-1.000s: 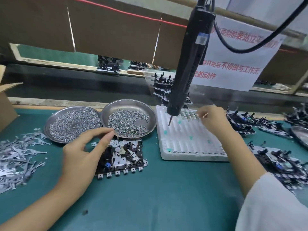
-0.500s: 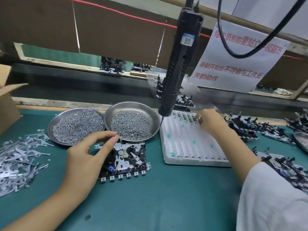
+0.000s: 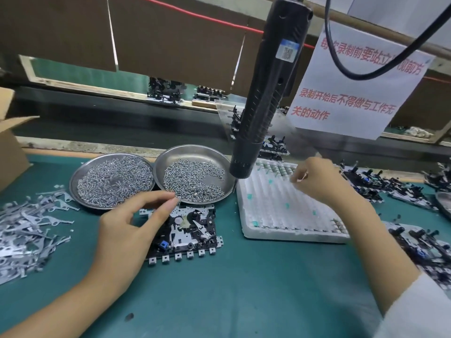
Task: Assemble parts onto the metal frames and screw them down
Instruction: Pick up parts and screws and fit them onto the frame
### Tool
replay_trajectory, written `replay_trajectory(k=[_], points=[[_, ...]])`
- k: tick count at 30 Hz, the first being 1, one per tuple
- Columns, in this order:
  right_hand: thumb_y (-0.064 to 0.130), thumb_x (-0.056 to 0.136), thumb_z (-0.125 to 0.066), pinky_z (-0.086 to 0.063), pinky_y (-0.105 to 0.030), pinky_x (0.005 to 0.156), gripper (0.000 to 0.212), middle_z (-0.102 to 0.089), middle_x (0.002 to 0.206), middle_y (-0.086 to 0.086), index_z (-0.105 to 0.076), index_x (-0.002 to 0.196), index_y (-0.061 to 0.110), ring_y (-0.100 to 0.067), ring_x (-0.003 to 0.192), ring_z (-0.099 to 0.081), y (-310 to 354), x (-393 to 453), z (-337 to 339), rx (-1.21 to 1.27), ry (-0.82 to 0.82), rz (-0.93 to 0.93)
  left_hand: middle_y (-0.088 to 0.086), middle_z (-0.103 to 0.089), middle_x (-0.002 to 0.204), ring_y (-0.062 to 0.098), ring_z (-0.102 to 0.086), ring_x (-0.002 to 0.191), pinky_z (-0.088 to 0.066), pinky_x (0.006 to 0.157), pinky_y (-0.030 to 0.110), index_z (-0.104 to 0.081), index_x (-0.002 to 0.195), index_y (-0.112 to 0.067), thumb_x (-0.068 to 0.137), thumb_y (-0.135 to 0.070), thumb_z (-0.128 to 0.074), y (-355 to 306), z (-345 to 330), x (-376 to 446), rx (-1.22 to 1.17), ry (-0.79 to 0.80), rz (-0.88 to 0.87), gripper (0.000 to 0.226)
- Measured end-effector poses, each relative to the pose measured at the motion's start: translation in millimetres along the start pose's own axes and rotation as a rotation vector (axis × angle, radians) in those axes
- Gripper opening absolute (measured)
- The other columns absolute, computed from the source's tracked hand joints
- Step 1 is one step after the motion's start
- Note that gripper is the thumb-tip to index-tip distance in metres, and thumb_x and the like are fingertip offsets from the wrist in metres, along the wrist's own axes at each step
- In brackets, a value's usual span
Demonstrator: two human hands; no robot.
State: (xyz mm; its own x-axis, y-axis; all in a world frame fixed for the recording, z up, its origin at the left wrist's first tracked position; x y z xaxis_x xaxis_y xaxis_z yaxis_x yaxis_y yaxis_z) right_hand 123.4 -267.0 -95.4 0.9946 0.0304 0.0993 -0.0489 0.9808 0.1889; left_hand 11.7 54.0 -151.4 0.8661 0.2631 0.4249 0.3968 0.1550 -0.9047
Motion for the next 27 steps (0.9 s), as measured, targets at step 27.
replay_trajectory(k=[27], points=[[-0.001, 0.075, -0.073, -0.052, -0.017, 0.076, 0.019, -0.074, 0.097, -0.002, -0.076, 0.092, 0.007, -0.014, 0.093, -0.07, 131.1, -89.0, -75.0, 1.402, 0.247, 0.154, -0.018, -0.07, 0.088, -0.002, -0.065, 0.083, -0.042, 0.077, 0.006, -0.069, 0.092, -0.032, 0.075, -0.022, -0.07, -16.8, -23.2, -7.6, 0.135, 0.207, -0.146, 0.02]])
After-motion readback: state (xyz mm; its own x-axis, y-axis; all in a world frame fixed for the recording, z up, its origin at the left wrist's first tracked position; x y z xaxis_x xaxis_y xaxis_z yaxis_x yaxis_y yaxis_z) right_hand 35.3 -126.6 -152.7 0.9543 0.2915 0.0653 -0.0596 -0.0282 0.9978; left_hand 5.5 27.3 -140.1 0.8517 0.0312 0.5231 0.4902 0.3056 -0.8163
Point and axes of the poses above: each hand's wrist, its own x-axis towards the middle knuckle, its own z-axis out of the back of the hand, y = z × x, the point moved 8 cm from there along x, towards the middle knuckle
